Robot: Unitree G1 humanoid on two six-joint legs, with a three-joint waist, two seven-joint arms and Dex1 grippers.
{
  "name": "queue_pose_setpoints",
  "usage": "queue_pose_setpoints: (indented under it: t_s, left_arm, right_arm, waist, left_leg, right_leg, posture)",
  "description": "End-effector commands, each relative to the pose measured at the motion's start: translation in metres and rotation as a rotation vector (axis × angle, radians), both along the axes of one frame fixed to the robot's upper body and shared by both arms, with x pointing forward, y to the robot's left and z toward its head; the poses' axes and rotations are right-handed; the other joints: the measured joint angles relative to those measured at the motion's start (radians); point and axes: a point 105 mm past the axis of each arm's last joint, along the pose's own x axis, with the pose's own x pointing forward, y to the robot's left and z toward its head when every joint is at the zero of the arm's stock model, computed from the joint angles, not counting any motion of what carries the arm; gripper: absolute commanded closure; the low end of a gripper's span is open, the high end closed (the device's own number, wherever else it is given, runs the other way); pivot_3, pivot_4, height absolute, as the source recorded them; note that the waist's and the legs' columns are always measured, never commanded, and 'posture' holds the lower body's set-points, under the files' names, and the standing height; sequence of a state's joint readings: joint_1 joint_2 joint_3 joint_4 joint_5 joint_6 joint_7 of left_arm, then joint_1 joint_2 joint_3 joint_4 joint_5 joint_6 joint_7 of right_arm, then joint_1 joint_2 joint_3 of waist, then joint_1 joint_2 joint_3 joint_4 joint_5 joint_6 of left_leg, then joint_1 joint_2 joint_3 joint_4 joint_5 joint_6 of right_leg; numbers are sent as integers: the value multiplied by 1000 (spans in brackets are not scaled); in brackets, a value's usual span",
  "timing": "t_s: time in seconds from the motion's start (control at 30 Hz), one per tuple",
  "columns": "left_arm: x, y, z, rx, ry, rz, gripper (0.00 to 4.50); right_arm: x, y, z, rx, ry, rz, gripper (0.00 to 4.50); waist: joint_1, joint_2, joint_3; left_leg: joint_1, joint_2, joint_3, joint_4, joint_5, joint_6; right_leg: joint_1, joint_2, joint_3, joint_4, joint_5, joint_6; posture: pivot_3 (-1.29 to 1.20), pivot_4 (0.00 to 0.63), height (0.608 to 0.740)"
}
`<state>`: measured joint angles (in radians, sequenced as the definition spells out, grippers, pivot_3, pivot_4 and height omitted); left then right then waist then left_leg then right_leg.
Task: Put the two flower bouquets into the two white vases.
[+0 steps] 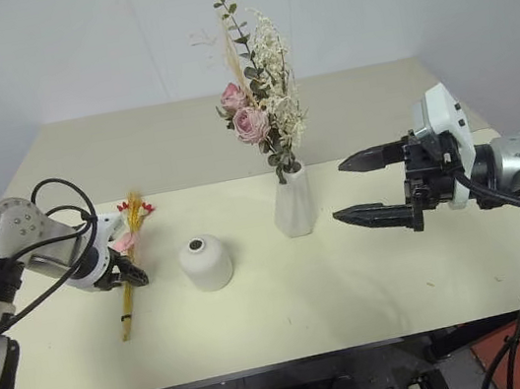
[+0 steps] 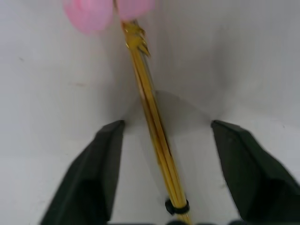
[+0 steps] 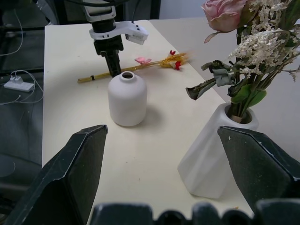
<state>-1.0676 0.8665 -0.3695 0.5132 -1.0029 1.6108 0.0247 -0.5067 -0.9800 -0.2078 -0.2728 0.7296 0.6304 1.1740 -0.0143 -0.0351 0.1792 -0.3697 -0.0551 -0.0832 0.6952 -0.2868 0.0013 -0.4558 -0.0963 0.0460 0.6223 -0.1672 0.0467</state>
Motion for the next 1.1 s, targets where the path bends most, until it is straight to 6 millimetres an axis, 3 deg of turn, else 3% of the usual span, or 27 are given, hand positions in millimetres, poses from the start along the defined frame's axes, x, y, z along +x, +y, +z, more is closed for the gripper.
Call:
queue_pose_setpoints:
  t_s: [0.03, 0.23, 0.4, 0.53, 0.6, 0.7, 0.93, 1.1]
  left_arm:
    - [5, -2, 4, -4, -32, 14, 2626]
    - [16, 8, 19, 10, -152, 75, 4466]
    - [37, 20, 47, -6, -399, 166, 4466]
    - [52, 5, 106, -147, -830, 67, 4466]
    - [47, -11, 141, -252, -1054, -49, 4466]
    - [30, -26, 171, -438, -1178, -205, 4466]
    - [-17, -45, 204, -703, -1306, -601, 4466]
    - [-29, -62, 198, -796, -1252, -734, 4466]
  right_arm:
    - [-4, 0, 16, 14, -78, -1, 0]
    - [-5, 1, 14, 24, -71, -10, 0]
    - [-4, 1, 14, 34, -73, -23, 0]
    - [-2, 3, 11, 49, -69, -30, 0]
    - [-2, 5, 10, 52, -68, -33, 0]
    - [-1, 7, 9, 61, -70, -36, 0]
    - [-1, 9, 7, 77, -76, -51, 0]
    - [-3, 10, 6, 88, -82, -65, 0]
  waist:
    - [0, 0, 0]
    - [-1, 0, 0]
    - [-1, 0, 0]
    - [1, 0, 0]
    - [2, 0, 0]
    - [2, 0, 0]
    - [-5, 0, 0]
    - [0, 0, 0]
  left_leg:
    - [0, 0, 0, 0, 0, 0]
    - [0, 0, 0, 0, 0, 0]
    - [0, 0, 0, 0, 0, -1]
    - [-1, 0, 0, 0, 1, -1]
    - [-1, 1, 0, 0, 2, -4]
    - [-2, 1, 0, 0, 2, -4]
    - [-1, 1, 1, 0, 0, -1]
    - [-1, 1, 1, 1, 0, 0]
  right_leg:
    - [0, 0, 0, 0, 0, 0]
    - [0, 0, 0, 1, 0, 0]
    - [0, 0, 0, 1, 0, 0]
    - [-1, -1, 0, 1, 0, 0]
    - [-1, -2, 0, 0, 0, 0]
    - [-1, -2, -1, -6, 1, 0]
    - [0, -1, -1, -6, 1, -1]
    - [0, -1, -1, -6, 1, 0]
  posture:
    - [0, 150, 740]
    - [0, 150, 740]
    - [0, 150, 740]
    - [0, 150, 740]
    - [0, 150, 740]
    - [0, 150, 740]
    - [0, 150, 740]
    - [0, 150, 740]
